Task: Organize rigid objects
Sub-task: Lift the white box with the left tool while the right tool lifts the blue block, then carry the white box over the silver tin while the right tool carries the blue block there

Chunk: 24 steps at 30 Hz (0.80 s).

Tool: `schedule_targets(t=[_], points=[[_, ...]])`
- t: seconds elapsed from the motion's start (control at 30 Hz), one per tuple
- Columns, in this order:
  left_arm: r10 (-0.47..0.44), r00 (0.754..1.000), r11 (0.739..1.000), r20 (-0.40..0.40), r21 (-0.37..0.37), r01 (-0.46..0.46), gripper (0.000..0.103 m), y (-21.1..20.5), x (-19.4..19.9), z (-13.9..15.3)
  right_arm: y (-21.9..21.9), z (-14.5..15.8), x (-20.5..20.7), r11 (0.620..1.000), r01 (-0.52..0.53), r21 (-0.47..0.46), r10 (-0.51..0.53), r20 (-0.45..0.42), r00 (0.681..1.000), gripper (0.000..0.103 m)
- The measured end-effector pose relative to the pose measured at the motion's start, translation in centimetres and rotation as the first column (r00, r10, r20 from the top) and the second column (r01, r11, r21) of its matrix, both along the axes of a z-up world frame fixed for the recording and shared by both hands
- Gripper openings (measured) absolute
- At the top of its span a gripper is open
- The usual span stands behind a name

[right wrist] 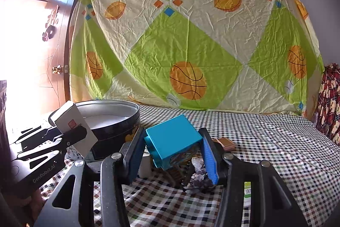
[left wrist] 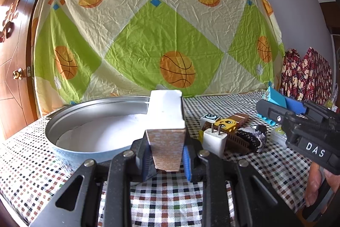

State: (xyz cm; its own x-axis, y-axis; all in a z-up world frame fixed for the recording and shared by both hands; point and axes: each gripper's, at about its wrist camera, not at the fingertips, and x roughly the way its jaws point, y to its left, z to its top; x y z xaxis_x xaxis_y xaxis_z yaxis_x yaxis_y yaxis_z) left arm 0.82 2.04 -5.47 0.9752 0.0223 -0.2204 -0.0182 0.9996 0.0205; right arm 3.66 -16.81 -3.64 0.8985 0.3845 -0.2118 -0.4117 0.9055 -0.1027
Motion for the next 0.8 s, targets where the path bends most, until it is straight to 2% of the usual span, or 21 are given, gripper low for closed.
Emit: schedule_targets(t=[0.33, 0.8], points=[[0.019, 0.998, 1.0, 0.067, 0.014, -0.02, 0.023, 0.6, -1.2, 1.0, 0.7, -0.1, 0.0, 1.0, -0.015, -0.008, 0.015, -0.01, 1.0, 0.053], [0.082, 0.993, 0.997, 0.083, -0.019, -0.08, 0.023, 3.0, -1.0, 1.3, 2.1, -0.2, 0.0, 0.998, -0.059, -0.01, 0.058, -0.021, 0.998, 0.053]])
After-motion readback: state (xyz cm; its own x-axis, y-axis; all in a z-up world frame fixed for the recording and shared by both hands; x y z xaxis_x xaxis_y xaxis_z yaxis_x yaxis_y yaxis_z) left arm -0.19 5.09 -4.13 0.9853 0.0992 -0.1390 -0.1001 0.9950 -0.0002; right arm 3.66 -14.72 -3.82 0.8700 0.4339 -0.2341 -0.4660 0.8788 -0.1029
